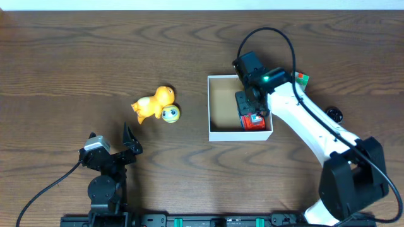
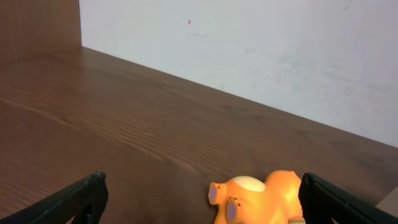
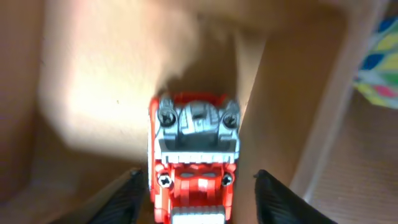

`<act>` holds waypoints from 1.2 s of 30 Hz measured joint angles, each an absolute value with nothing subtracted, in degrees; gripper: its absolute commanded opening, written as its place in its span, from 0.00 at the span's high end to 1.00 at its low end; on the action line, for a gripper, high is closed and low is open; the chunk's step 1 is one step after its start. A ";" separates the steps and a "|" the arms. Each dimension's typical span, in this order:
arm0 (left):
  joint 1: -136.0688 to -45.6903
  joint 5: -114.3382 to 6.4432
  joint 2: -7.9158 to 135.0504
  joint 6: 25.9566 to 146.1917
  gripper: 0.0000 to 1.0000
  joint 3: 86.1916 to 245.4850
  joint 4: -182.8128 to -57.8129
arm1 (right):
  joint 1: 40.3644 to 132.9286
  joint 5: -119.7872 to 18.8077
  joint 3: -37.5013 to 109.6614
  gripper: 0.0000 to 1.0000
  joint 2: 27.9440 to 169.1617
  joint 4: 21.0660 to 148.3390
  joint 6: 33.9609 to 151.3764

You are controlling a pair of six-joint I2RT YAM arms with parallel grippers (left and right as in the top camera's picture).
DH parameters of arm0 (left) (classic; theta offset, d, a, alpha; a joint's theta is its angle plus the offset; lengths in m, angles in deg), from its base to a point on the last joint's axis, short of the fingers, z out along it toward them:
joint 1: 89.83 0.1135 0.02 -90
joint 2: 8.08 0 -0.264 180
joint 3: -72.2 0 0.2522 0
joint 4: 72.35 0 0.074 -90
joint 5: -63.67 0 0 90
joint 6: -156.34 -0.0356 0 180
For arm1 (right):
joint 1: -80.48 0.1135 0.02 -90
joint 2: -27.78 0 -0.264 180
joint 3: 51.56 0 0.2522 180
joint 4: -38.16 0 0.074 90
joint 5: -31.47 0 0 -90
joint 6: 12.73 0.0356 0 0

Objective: Pack container
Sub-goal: 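Lower the red car into the box and open right gripper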

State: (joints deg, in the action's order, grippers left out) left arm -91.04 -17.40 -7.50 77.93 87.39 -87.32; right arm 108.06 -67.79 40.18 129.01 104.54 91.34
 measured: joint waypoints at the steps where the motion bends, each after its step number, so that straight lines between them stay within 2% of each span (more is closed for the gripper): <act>1: -91.04 -17.42 -7.50 77.93 0.02 87.39 -87.32 | 108.06 -67.90 40.22 0.33 128.88 104.30 91.34; 3: -91.04 -17.42 -7.50 77.93 0.02 87.39 -87.30 | 108.06 -68.20 40.24 0.38 128.86 103.05 90.94; 5: -91.04 -17.40 -7.50 77.93 0.02 87.39 -87.30 | 108.06 -68.62 40.24 0.53 128.86 101.08 89.76; 8: -91.04 -17.42 -7.50 77.93 0.02 87.39 -87.32 | 108.06 -69.30 40.24 0.63 128.86 97.74 88.32; 10: -91.04 -17.40 -7.50 77.93 0.02 87.39 -87.32 | 108.06 -69.73 40.24 0.67 128.86 95.55 87.71; 16: -91.04 -17.42 -7.50 77.93 0.02 87.39 -87.30 | 107.77 -70.13 40.24 0.72 129.16 94.02 87.10; 36: -91.04 -17.40 -7.50 77.93 0.02 87.39 -87.32 | 106.90 -69.93 40.24 0.75 134.28 93.59 87.07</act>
